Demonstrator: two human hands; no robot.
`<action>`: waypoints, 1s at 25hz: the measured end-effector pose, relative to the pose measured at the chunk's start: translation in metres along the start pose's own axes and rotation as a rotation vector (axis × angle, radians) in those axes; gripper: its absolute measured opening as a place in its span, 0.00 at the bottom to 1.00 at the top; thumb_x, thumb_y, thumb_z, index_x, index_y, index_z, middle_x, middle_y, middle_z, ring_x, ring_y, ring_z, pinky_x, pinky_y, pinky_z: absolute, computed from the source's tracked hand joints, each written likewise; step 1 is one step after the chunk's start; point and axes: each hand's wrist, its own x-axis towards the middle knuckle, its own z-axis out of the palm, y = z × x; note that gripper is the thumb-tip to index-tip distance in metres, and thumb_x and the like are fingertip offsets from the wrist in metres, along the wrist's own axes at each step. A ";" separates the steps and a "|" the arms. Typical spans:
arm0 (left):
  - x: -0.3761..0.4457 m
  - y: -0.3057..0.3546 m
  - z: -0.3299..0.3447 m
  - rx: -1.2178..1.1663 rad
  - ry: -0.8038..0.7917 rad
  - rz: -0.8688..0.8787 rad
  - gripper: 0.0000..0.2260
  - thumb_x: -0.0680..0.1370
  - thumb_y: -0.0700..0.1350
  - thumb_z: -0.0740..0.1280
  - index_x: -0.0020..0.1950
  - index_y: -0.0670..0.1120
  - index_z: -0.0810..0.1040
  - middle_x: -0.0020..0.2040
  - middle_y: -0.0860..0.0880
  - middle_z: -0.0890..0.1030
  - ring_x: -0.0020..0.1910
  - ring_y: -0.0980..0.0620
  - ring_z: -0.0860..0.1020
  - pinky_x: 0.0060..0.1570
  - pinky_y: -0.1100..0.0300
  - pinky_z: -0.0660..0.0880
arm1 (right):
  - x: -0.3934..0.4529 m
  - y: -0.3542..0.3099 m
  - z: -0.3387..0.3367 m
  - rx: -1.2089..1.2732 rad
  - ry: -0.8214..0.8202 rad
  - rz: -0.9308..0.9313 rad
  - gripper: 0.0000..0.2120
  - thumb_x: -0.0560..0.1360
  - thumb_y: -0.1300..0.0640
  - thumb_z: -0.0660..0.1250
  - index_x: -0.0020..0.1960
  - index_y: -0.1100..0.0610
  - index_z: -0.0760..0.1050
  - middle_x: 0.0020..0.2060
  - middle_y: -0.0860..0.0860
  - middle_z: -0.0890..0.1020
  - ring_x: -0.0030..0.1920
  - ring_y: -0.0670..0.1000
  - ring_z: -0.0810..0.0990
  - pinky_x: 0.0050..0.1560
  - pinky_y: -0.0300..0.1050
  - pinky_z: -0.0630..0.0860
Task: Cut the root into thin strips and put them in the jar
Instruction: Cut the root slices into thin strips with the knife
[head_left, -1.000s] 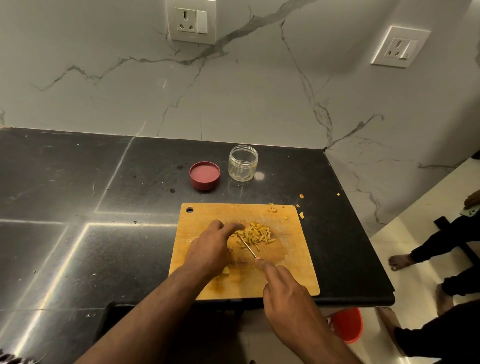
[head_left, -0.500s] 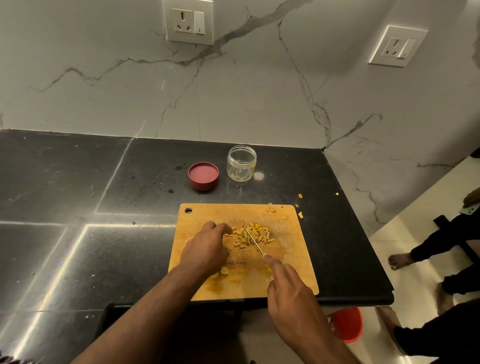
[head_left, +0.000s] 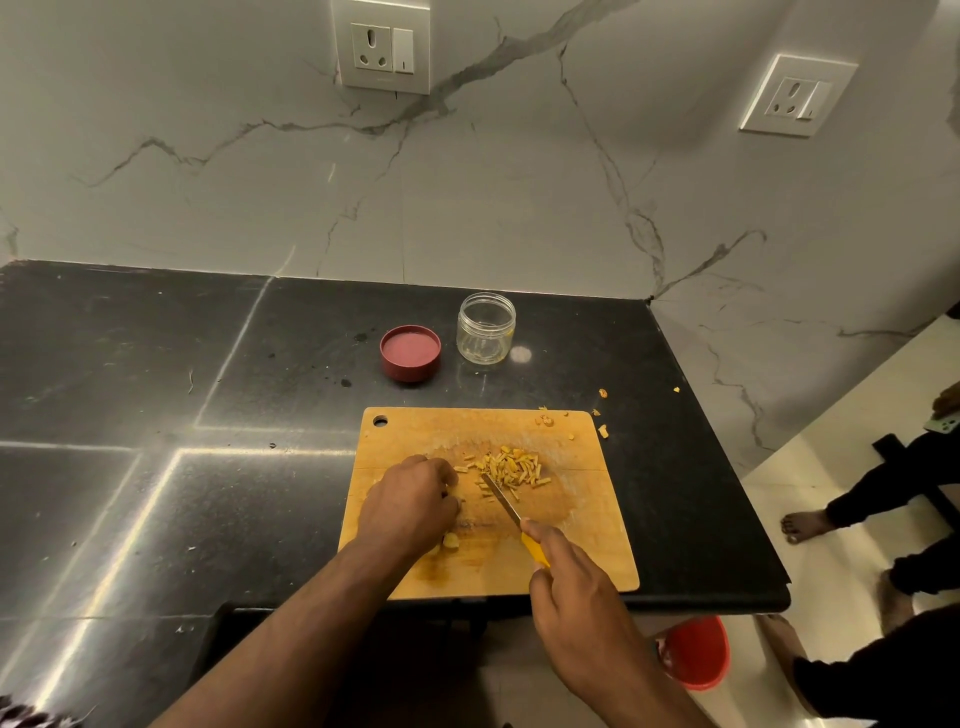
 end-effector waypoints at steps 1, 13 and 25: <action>0.000 0.000 0.000 0.001 0.004 -0.001 0.14 0.77 0.49 0.71 0.62 0.53 0.80 0.57 0.54 0.79 0.52 0.54 0.78 0.51 0.53 0.81 | 0.000 -0.001 0.001 0.007 -0.005 -0.002 0.22 0.83 0.56 0.54 0.75 0.43 0.61 0.66 0.42 0.71 0.61 0.41 0.71 0.61 0.37 0.71; -0.003 0.000 -0.001 0.026 0.050 -0.021 0.11 0.76 0.49 0.72 0.58 0.52 0.83 0.54 0.53 0.83 0.50 0.53 0.80 0.48 0.53 0.81 | 0.007 -0.016 0.018 -0.083 -0.057 -0.042 0.23 0.83 0.54 0.52 0.77 0.44 0.55 0.68 0.45 0.70 0.61 0.43 0.72 0.59 0.37 0.71; 0.002 0.006 -0.005 0.016 -0.003 -0.109 0.04 0.76 0.49 0.70 0.49 0.54 0.83 0.45 0.56 0.83 0.43 0.55 0.79 0.40 0.57 0.77 | 0.006 -0.025 0.025 -0.122 -0.151 -0.005 0.25 0.83 0.54 0.51 0.78 0.44 0.51 0.68 0.48 0.69 0.61 0.48 0.72 0.60 0.43 0.73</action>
